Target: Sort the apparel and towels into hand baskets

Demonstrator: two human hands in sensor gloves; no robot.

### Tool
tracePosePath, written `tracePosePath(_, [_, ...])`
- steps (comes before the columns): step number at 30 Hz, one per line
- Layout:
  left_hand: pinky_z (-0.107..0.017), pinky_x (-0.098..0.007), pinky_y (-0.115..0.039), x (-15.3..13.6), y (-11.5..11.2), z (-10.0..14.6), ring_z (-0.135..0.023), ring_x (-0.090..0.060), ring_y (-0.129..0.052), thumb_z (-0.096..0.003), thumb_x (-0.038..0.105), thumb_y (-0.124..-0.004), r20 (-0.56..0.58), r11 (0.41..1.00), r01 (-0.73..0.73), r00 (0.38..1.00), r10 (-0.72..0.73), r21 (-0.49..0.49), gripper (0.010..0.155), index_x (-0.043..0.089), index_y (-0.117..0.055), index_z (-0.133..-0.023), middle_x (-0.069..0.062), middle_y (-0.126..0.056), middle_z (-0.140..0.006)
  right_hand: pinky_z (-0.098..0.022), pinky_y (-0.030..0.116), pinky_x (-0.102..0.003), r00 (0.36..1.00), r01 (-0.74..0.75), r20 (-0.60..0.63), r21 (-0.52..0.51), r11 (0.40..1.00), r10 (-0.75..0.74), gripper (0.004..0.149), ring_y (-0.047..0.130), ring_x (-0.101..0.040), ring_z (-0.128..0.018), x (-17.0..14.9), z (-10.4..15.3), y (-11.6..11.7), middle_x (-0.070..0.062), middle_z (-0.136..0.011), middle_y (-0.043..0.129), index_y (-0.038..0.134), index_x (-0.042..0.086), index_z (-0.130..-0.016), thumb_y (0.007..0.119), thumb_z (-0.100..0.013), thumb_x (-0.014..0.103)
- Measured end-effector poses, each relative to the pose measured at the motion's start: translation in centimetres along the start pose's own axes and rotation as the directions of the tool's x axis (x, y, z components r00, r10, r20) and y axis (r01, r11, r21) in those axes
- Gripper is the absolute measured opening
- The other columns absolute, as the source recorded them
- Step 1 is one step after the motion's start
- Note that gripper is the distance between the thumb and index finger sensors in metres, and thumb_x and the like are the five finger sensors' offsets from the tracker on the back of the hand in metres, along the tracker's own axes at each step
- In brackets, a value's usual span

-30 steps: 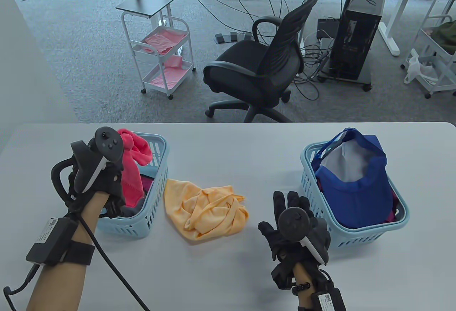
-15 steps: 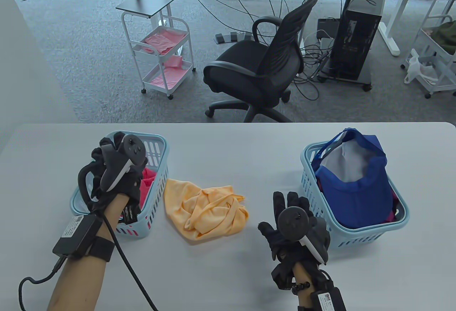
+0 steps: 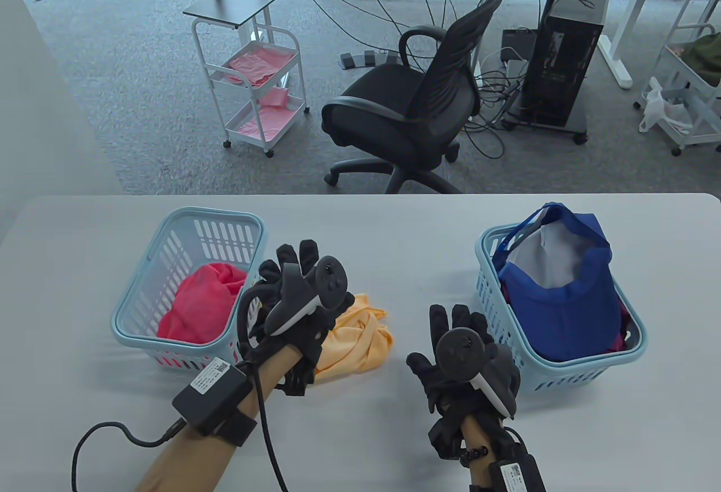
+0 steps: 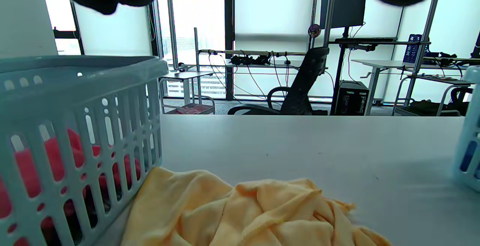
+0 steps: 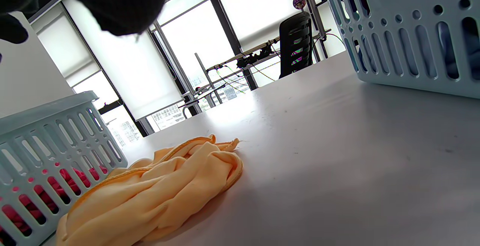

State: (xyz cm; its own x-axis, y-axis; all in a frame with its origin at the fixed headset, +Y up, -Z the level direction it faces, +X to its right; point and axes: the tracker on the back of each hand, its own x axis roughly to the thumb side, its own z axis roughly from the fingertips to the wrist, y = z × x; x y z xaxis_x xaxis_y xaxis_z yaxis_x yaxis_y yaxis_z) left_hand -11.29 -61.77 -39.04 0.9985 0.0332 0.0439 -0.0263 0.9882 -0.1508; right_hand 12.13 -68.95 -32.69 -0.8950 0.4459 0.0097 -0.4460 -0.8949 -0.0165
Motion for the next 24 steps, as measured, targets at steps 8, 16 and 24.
tracePosePath(8, [-0.061, -0.08, -0.063, 0.1, -10.1, -5.1, -0.09, -0.083, -0.043, -0.0409, 0.071, -0.058, -0.127, 0.958, -0.018, 0.992, -0.019, -0.285, 0.106, 0.011, -0.006, -0.111, -0.046, -0.012, -0.109, -0.071, 0.027, -0.066, 1.0, 0.016, -0.016, 0.002, 1.0, -0.016, 0.086, 0.015, -0.053, -0.096, -0.1, 0.1, 0.1, -0.022, -0.108, 0.015, 0.027, 0.021, -0.105, 0.076, -0.04, 0.049])
tracePosePath(16, [-0.059, -0.082, -0.062, -0.1, -14.1, -7.7, -0.088, -0.084, -0.041, -0.0402, 0.072, -0.059, -0.157, 0.917, -0.032, 0.987, -0.034, -0.397, 0.105, 0.011, -0.01, -0.111, -0.045, -0.014, -0.109, -0.071, 0.027, -0.066, 0.999, 0.024, -0.03, 0.009, 1.0, -0.024, 0.086, 0.015, -0.053, -0.096, -0.2, 0.1, 0.1, -0.022, -0.108, 0.015, 0.027, 0.021, -0.105, 0.076, -0.04, 0.048])
tracePosePath(24, [-0.06, -0.079, -0.066, 1.2, -14.2, -8.0, -0.092, -0.077, -0.056, -0.0433, 0.064, -0.064, -0.116, 0.929, 0.017, 0.991, -0.064, -0.37, 0.1, 0.006, -0.021, -0.112, -0.04, -0.033, -0.112, -0.071, 0.027, -0.066, 0.999, 0.03, -0.027, -0.002, 1.0, -0.031, 0.086, 0.016, -0.053, -0.096, -0.1, 0.3, -0.1, -0.022, -0.108, 0.016, 0.027, 0.021, -0.105, 0.076, -0.04, 0.048])
